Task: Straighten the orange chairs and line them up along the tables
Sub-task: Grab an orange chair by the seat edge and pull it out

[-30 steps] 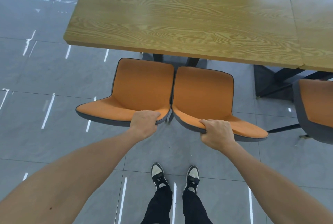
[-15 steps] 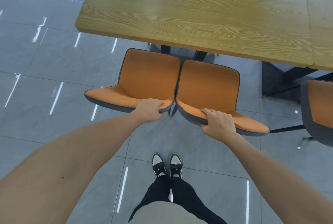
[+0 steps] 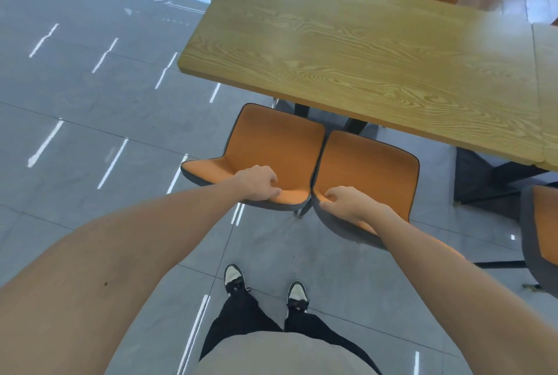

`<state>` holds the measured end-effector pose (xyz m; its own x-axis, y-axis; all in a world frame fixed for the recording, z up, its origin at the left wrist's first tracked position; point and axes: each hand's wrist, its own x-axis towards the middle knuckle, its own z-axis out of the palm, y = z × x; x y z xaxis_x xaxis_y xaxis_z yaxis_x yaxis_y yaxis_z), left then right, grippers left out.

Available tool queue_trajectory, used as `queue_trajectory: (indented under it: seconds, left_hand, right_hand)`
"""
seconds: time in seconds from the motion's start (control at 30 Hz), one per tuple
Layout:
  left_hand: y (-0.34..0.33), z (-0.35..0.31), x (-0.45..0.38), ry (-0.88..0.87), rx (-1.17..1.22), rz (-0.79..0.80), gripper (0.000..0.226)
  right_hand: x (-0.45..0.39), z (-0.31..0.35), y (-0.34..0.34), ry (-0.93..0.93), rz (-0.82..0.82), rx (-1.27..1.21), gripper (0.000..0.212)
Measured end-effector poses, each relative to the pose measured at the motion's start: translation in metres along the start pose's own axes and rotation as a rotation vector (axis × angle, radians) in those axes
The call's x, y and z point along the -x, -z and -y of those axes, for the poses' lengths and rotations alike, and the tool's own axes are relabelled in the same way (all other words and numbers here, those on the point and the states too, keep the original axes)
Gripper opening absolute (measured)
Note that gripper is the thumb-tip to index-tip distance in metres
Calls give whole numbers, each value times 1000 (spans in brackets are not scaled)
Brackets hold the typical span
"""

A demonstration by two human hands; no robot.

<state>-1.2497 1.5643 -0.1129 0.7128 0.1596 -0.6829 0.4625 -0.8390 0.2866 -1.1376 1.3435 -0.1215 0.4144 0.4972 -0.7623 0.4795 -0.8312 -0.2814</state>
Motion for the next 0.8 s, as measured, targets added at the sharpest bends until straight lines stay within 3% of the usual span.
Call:
queue_trajectory:
  seconds: [0.1,0.23,0.47,0.8]
  left_hand:
    - [25,33,3,29,12,-45,59]
    - [64,85,2,31,14,-150,60]
    - [158,209,-7,-36,-210,-350,60]
    - [297,367,-45,-150,-321,-466,77]
  right_hand:
    - [-23,43,23,41,2,118,40]
    - [-51,115,55,71,-69,143,54]
    - [-99,262,107,80,-238,456,57]
    - [-196,437,190,32,-369,294,77]
